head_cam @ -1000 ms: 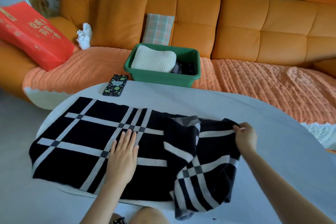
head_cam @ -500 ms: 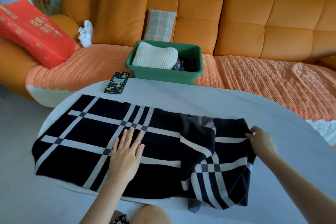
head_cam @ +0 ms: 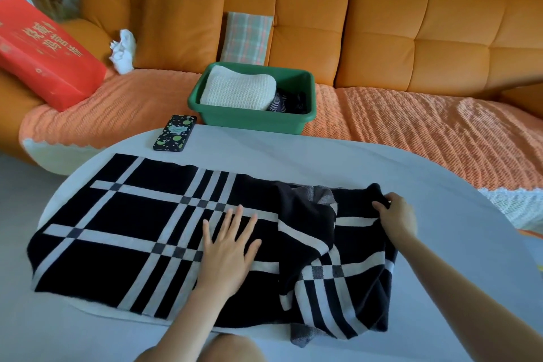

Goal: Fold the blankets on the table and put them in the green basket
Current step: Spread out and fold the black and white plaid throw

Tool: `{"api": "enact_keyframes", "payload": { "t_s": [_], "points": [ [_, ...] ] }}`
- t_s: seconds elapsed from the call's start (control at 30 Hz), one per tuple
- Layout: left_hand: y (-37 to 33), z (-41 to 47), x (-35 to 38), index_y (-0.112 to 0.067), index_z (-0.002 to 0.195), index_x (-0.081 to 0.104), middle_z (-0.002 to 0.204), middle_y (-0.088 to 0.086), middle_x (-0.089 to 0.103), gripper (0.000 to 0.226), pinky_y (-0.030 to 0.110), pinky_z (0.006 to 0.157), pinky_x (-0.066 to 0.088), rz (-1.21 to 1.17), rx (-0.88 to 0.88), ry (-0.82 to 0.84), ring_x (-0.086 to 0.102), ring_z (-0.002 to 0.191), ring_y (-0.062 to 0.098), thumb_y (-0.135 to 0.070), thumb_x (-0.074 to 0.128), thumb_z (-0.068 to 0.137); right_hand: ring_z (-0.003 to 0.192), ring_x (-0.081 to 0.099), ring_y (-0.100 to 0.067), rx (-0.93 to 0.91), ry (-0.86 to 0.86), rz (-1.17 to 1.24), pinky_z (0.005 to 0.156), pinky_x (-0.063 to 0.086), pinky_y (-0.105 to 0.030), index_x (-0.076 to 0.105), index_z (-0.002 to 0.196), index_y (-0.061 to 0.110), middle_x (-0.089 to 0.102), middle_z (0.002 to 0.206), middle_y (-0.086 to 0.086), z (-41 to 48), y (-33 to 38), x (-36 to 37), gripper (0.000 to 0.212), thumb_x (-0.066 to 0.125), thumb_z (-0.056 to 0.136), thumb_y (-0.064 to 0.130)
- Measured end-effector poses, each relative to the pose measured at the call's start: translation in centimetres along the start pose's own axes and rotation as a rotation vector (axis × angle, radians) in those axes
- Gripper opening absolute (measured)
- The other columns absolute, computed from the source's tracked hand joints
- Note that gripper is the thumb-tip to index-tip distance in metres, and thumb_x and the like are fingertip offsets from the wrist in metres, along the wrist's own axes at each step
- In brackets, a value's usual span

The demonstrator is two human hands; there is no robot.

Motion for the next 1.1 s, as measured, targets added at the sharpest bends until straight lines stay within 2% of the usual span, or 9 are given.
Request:
{"api": "enact_keyframes", "payload": {
  "t_s": [0.17,0.37,0.53,0.67,0.77,0.87,0.93,1.03,1.1],
  "points": [
    [0.1,0.1,0.2,-0.023,0.139,0.041,0.144,0.009,0.042,0.063,0.061,0.102,0.031,-0.009,-0.013,-0.021,0.039,0.132,0.027,-0.052,0.003,0.097,0.119,0.04,-0.026,-0.153,-0.09,0.017,0.094,0.037,-0.038,0.051,0.125,0.009,0.05,0.126,-0.009,-3.3,0.8,-1.7,0.041,0.054,0.093,0.035],
    [-1.2,-0.9,-0.7,-0.01,0.132,0.05,0.138,0.016,0.047,0.07,0.052,0.103,0.035,-0.087,0.048,-0.08,0.044,0.129,0.028,-0.047,0.001,0.098,0.121,0.035,-0.01,-0.371,0.051,0.012,0.101,0.035,-0.03,0.049,0.127,0.024,0.043,0.127,0.012,-14.6,1.2,-1.8,0.053,0.059,0.082,0.05],
    [-4.5,-2.8,-0.4,-0.009,0.134,0.047,0.141,0.013,0.043,0.061,0.045,0.11,0.028,-0.155,0.14,-0.119,0.042,0.131,0.029,-0.038,0.004,0.102,0.092,0.053,-0.016,0.105,0.086,0.348,0.079,0.04,-0.03,0.045,0.128,0.014,0.055,0.113,-0.003,-16.1,-3.6,-3.0,0.047,0.056,0.089,0.039],
    [-4.6,-3.3,-0.2,-0.008,0.135,0.045,0.142,0.014,0.042,0.06,0.041,0.109,0.018,-0.132,0.13,-0.123,0.037,0.133,0.028,-0.034,0.002,0.102,0.081,0.058,-0.017,0.094,0.135,0.337,0.059,0.042,-0.023,0.051,0.109,0.015,0.06,0.087,-0.002,-16.6,-3.0,-1.7,0.02,0.056,0.092,0.023],
    [-4.5,-3.2,-0.2,-0.008,0.136,0.043,0.143,0.013,0.041,0.059,0.036,0.112,0.01,-0.131,0.129,-0.117,0.035,0.134,0.027,-0.037,0.004,0.102,0.083,0.061,-0.02,0.105,0.038,0.391,0.062,0.044,-0.027,0.056,0.092,0.014,0.062,0.084,-0.002,-16.3,-3.1,-1.9,0.006,0.06,0.089,0.018],
    [-4.5,-3.3,0.0,-0.009,0.138,0.04,0.145,0.012,0.039,0.059,0.036,0.113,0.008,-0.123,0.132,-0.101,0.032,0.136,0.026,-0.039,0.005,0.101,0.078,0.064,-0.023,0.211,-0.017,0.617,0.067,0.055,-0.038,0.063,0.085,0.005,0.066,0.083,-0.006,-15.6,-4.9,-3.1,0.009,0.062,0.088,0.014],
    [-4.5,-3.3,-0.1,-0.009,0.139,0.039,0.145,0.012,0.038,0.059,0.036,0.113,0.008,-0.129,0.128,-0.094,0.031,0.136,0.026,-0.04,0.005,0.101,0.064,0.062,-0.022,0.281,-0.033,0.722,0.056,0.055,-0.038,0.061,0.085,0.001,0.064,0.08,-0.013,-15.3,-6.1,-4.1,0.009,0.059,0.09,0.009],
    [-4.6,-3.4,-0.3,-0.01,0.139,0.039,0.146,0.013,0.037,0.062,0.037,0.112,0.009,-0.128,0.13,-0.09,0.031,0.136,0.027,-0.042,0.001,0.1,0.044,0.052,-0.019,0.192,-0.028,0.5,0.048,0.042,-0.027,0.056,0.082,0.005,0.06,0.066,-0.011,-14.8,-7.4,-4.8,0.009,0.057,0.09,0.008],
    [-4.5,-3.5,-0.3,-0.01,0.137,0.041,0.146,0.014,0.037,0.067,0.038,0.112,0.008,-0.12,0.14,-0.061,0.031,0.136,0.028,-0.043,-0.002,0.099,0.057,0.055,-0.016,0.117,0.037,0.304,0.052,0.04,-0.026,0.057,0.081,0.011,0.061,0.069,-0.003,-14.9,-7.3,-4.6,0.009,0.06,0.089,0.011]
  ]
}}
Point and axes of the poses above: each hand's wrist, its own z-axis towards the middle knuckle, its own x-axis out of the palm, y = z × x, the point moved 3 cm from there along z, towards the middle knuckle
